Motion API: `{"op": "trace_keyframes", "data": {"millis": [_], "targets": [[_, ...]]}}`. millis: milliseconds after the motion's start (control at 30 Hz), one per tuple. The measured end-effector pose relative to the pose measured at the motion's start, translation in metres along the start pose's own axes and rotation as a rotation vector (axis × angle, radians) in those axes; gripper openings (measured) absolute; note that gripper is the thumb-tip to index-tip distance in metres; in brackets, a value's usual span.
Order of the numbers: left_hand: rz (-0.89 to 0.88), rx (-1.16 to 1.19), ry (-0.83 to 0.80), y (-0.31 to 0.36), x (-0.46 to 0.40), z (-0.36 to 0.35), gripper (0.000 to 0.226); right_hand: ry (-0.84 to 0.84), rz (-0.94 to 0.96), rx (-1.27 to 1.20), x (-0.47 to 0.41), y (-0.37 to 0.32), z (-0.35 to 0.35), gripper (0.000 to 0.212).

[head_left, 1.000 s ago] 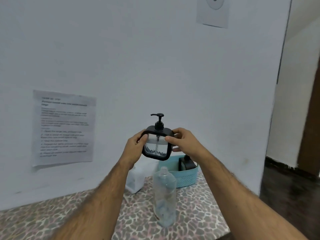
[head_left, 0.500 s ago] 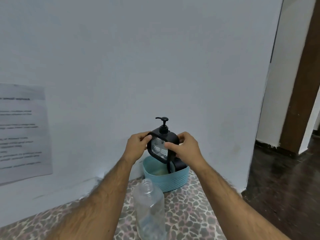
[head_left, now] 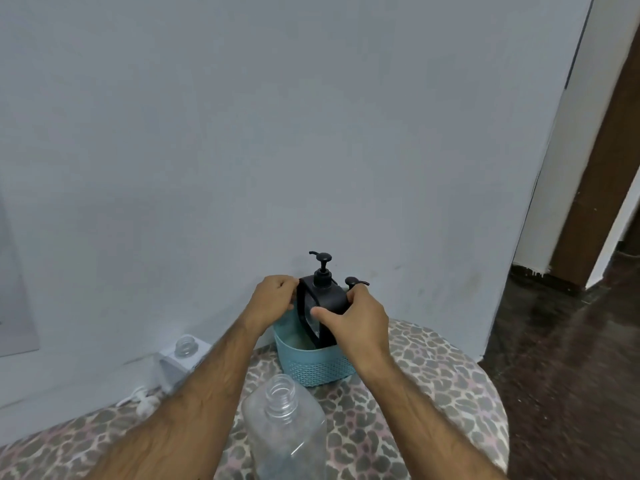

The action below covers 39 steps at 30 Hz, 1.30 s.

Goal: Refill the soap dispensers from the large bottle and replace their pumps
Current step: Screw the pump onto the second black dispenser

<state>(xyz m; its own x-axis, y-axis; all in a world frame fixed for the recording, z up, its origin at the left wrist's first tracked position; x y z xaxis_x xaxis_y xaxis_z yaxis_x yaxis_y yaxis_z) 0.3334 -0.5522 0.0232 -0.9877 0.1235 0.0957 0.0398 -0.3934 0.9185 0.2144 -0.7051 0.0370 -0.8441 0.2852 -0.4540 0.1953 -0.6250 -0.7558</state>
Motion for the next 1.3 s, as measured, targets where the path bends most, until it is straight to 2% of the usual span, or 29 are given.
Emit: {"op": "trace_keyframes", "data": {"millis": [100, 167, 567, 733, 967, 1067, 1300], "targets": [[0.03, -0.065, -0.037, -0.011, -0.01, -0.009, 0.058, -0.022, -0.003, 0.074, 0.002, 0.004, -0.006, 0.042], [0.028, -0.081, -0.053, -0.014, -0.016, -0.013, 0.063, -0.027, 0.007, 0.138, 0.001, 0.004, -0.008, 0.044], [0.094, -0.337, -0.124, -0.021, -0.024, -0.024, 0.038, -0.168, 0.032, 0.578, -0.005, 0.004, -0.027, 0.059], [0.073, -0.485, -0.095, -0.019, -0.025, -0.031, 0.039, -0.191, 0.033, 0.699, -0.008, 0.009, -0.027, 0.059], [0.01, -0.666, -0.008, -0.021, -0.023, -0.034, 0.039, -0.252, 0.041, 0.741, -0.01, 0.018, -0.028, 0.058], [-0.002, -0.651, 0.019, -0.019, -0.019, -0.033, 0.035, -0.255, 0.037, 0.702, -0.011, 0.021, -0.029, 0.062], [-0.037, -0.579, 0.047, -0.015, -0.012, -0.031, 0.03, -0.298, 0.034, 0.73, -0.007, 0.02, -0.03, 0.05]]}}
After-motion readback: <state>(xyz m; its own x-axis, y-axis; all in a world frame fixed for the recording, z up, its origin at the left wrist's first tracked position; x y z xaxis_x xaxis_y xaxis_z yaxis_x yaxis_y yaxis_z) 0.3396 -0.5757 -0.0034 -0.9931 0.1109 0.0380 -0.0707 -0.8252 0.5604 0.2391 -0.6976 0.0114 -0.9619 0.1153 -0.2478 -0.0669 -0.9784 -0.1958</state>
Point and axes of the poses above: each hand's wrist, its own x-axis away from the middle knuckle, its own z-axis out of the back of the hand, y = z × x, the point moved 5 cm from there along -x, towards the middle knuckle, and after that the axes turned 12 degrees about z, right-handed, at the moved point
